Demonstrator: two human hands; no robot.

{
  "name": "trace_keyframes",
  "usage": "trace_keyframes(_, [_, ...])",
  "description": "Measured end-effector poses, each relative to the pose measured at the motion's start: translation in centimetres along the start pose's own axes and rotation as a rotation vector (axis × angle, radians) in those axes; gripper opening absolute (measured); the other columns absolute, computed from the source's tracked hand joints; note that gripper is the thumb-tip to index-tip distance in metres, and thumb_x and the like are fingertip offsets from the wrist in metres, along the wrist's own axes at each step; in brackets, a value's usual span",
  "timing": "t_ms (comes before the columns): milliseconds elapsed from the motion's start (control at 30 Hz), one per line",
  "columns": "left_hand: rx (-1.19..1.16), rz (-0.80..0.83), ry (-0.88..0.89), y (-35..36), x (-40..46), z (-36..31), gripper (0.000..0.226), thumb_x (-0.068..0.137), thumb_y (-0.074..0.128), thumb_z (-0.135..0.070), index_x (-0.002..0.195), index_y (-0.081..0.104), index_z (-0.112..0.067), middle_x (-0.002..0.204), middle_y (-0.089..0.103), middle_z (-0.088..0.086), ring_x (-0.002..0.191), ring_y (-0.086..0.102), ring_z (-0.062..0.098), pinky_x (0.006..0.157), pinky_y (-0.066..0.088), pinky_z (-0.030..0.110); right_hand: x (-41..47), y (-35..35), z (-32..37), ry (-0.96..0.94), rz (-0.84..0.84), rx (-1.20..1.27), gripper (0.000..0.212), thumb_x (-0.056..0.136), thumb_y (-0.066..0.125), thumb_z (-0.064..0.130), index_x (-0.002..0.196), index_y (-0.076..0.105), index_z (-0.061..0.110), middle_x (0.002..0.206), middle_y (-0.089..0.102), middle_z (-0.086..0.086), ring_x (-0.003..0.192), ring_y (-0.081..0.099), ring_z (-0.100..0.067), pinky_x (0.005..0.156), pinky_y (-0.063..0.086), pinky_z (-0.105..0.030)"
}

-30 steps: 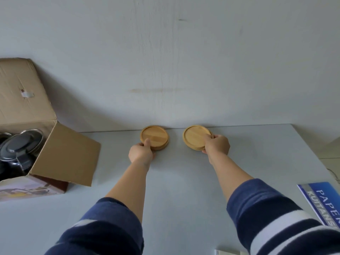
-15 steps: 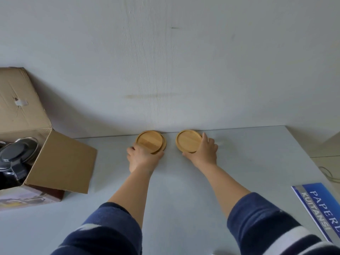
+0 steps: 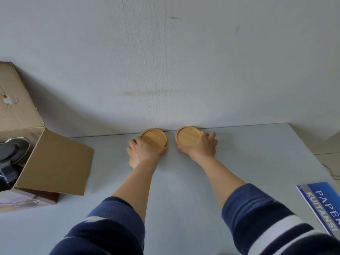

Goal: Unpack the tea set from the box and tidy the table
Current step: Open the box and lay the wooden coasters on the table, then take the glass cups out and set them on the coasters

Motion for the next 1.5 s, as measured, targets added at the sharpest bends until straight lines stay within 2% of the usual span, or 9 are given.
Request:
trace_keyframes(133, [-0.023,-0.071,0.038,-0.8,-1.3,-0.4,0.101,0.061,0.075,-0.064,0.136,0.033,-0.011,0.135,0.034,0.005,0.127,0.034,0.025,0.077,0.044,0.040,-0.8,-0.8,-0.5,-0.011,-0.034,0.035,0.098,0.057,0.082,0.056,0.134,0.037,0.014,0.133,0.030,-0.004,0.125,0.033,-0.028,0.095,0.039,-0.035])
trace_keyframes(300, [-0.087,-0.156,0.132,-0.9,-5.6,1.3,0.109,0.064,0.072,-0.065,0.145,0.024,-0.010,0.153,0.028,0.002,0.144,0.023,0.020,0.113,0.025,0.045,-5.3,-2.9,-2.6,-0.060,-0.135,-0.023,0.098,0.056,0.079,0.061,0.132,0.039,0.014,0.132,0.036,-0.003,0.126,0.036,-0.027,0.101,0.034,-0.039])
trace_keyframes(433, [-0.050,-0.115,0.125,0.3,-9.9,4.6,0.109,0.069,0.069,-0.063,0.149,0.017,-0.009,0.162,0.009,0.003,0.151,-0.001,0.016,0.119,0.001,0.051,-9.5,-2.7,-5.8,-0.071,-0.170,-0.081,0.100,0.054,0.078,0.062,0.132,0.041,0.011,0.138,0.039,-0.005,0.131,0.036,-0.029,0.112,0.025,-0.045])
trace_keyframes(833, [0.110,0.035,0.073,1.0,-11.8,7.5,0.115,0.073,0.064,-0.067,0.153,0.006,-0.008,0.163,0.001,0.003,0.151,-0.005,0.017,0.122,0.001,0.043,-11.9,-1.6,-8.3,-0.066,0.041,-0.297,0.113,0.061,0.064,0.075,0.145,0.023,0.011,0.155,0.020,-0.004,0.145,0.014,-0.023,0.116,0.015,-0.048])
trace_keyframes(967, [0.057,0.102,0.092,-0.8,-12.0,8.1,0.123,0.071,0.067,-0.065,0.153,-0.004,-0.009,0.163,-0.002,0.002,0.151,-0.003,0.017,0.121,0.004,0.044,-12.1,-2.4,-7.6,0.021,0.209,-0.263,0.129,0.064,0.064,0.075,0.152,-0.005,0.011,0.161,-0.001,-0.006,0.149,-0.005,-0.026,0.117,0.002,-0.054])
trace_keyframes(1067, [0.083,0.026,0.154,-4.3,-11.6,8.7,0.107,0.081,0.053,-0.066,0.154,-0.002,-0.011,0.163,0.000,0.000,0.151,-0.001,0.016,0.121,0.006,0.046,-12.3,-3.2,-4.9,-0.024,0.210,-0.313,0.119,0.072,0.058,0.073,0.152,-0.010,0.016,0.161,-0.007,-0.007,0.148,-0.011,-0.027,0.116,0.000,-0.055])
trace_keyframes(1233, [0.048,-0.326,0.237,-15.1,-9.5,11.0,0.068,0.095,0.048,-0.039,0.151,0.021,-0.014,0.160,0.019,0.001,0.150,0.010,0.018,0.121,0.009,0.046,-14.3,-1.9,4.5,-0.225,0.238,-0.387,0.096,0.084,0.049,0.065,0.153,0.000,0.019,0.161,-0.004,-0.011,0.148,-0.010,-0.031,0.117,0.001,-0.056])
trace_keyframes(1367, [0.086,-0.480,0.142,-23.6,-7.5,16.7,0.063,0.092,0.052,-0.036,0.148,0.030,-0.015,0.160,0.019,0.002,0.150,0.003,0.019,0.120,0.004,0.051,-17.6,1.1,13.8,-0.393,0.258,-0.373,0.084,0.085,0.049,0.062,0.151,0.014,0.023,0.160,0.008,-0.009,0.148,0.000,-0.032,0.117,0.007,-0.053])
trace_keyframes(1500, [0.133,-0.426,-0.033,-28.8,-5.6,25.0,0.074,0.086,0.058,-0.044,0.148,0.029,-0.014,0.162,0.008,0.005,0.150,-0.006,0.022,0.120,0.002,0.054,-22.2,5.3,22.1,-0.525,0.271,-0.332,0.081,0.084,0.049,0.063,0.150,0.019,0.026,0.154,0.023,-0.005,0.143,0.016,-0.030,0.115,0.017,-0.052])
Point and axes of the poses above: each hand's wrist, its own x-axis towards the middle knuckle, its own y-axis out of the palm, z = x × y, the point moved 6 cm from there along x, towards the middle knuckle
